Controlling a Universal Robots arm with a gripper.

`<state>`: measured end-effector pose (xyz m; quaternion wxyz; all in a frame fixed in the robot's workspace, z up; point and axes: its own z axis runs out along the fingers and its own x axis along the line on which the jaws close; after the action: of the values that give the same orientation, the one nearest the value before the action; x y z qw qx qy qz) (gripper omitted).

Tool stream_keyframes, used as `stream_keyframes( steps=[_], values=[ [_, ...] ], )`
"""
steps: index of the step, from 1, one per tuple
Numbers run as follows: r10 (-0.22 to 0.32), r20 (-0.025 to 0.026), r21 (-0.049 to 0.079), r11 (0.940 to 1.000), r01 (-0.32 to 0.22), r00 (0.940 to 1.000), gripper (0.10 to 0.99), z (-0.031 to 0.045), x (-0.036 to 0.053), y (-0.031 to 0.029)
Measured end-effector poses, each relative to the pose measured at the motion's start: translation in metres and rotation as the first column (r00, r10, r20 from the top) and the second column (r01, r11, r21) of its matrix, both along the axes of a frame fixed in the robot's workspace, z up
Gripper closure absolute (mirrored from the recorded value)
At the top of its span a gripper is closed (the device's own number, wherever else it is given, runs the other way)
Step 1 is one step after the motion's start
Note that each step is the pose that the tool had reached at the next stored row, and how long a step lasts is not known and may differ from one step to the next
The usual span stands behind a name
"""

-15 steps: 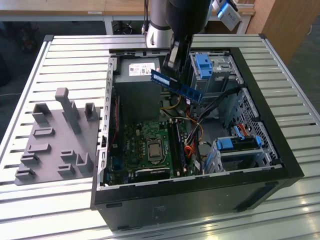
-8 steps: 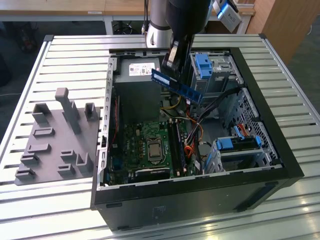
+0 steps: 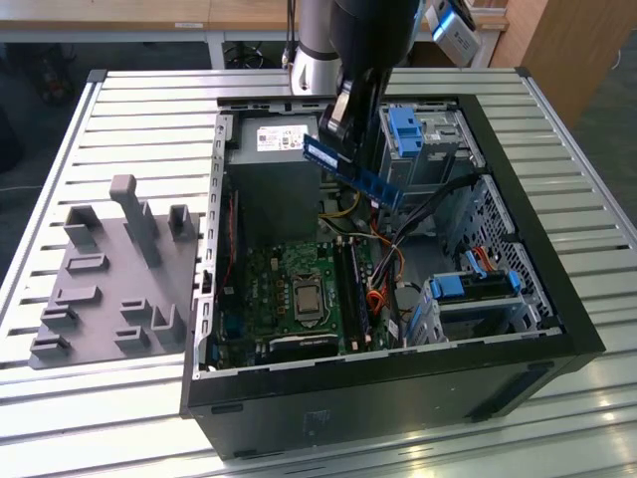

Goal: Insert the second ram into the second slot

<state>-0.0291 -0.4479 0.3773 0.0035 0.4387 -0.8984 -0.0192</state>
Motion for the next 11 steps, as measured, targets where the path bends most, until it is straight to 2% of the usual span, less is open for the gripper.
stream_keyframes(
  steps=[5,11],
  values=[
    [-0.060,0.0000,0.000,0.9982,0.060,0.9982,0.949,-0.0004,0.0000,0.0000],
    [-0.117,0.0000,0.000,0.9931,0.117,0.9931,0.949,-0.0007,0.0000,0.0000]
  ],
)
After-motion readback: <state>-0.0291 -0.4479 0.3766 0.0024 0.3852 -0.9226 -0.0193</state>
